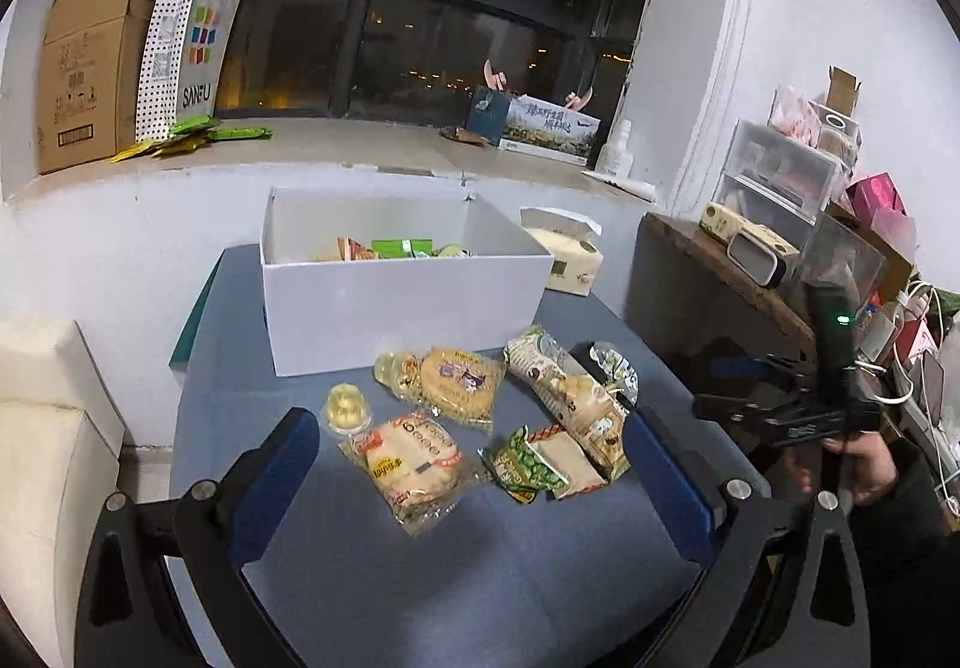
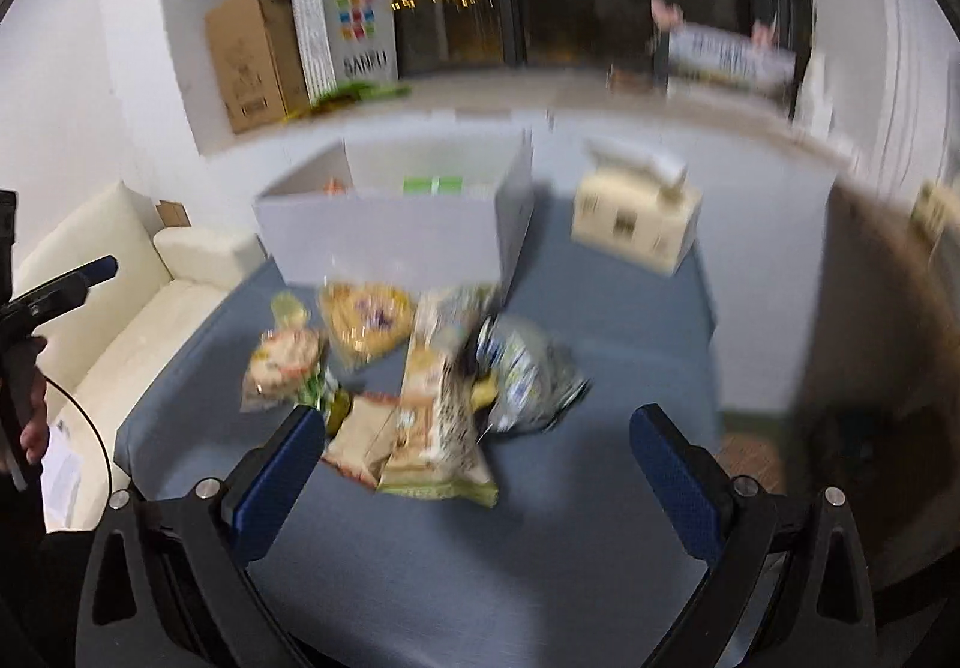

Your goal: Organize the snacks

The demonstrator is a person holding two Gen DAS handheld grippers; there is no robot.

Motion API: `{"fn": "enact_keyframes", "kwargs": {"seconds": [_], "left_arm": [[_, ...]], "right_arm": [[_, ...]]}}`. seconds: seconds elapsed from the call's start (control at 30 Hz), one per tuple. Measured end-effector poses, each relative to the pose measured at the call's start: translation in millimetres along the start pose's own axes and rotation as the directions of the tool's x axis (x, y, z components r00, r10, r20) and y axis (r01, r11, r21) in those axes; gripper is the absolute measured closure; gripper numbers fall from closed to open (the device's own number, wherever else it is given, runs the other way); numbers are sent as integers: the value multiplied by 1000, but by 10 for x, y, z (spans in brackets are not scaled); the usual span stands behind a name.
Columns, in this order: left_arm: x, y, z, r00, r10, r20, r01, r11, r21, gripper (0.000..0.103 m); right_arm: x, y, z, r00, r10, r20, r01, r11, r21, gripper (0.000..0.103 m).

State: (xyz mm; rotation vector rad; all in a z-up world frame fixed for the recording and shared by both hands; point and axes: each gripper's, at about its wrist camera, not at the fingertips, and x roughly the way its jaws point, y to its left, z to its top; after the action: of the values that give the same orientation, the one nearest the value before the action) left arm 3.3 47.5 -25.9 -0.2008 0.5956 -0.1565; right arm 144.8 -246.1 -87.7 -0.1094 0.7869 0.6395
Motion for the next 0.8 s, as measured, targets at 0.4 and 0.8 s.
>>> {"fn": "enact_keyframes", "kwargs": {"seconds": [0.4,0.8], "left_arm": [[131,135,-122,999,-6,-40,4,999,-49,0],[309,286,-234,995,-47,-91,38,994,-102,0]], "right_arm": [[720,-544,244,996,85,-34,-77,979,191,0],[1271,-804,267,982,162,-102,-134,963,234,0]]}}
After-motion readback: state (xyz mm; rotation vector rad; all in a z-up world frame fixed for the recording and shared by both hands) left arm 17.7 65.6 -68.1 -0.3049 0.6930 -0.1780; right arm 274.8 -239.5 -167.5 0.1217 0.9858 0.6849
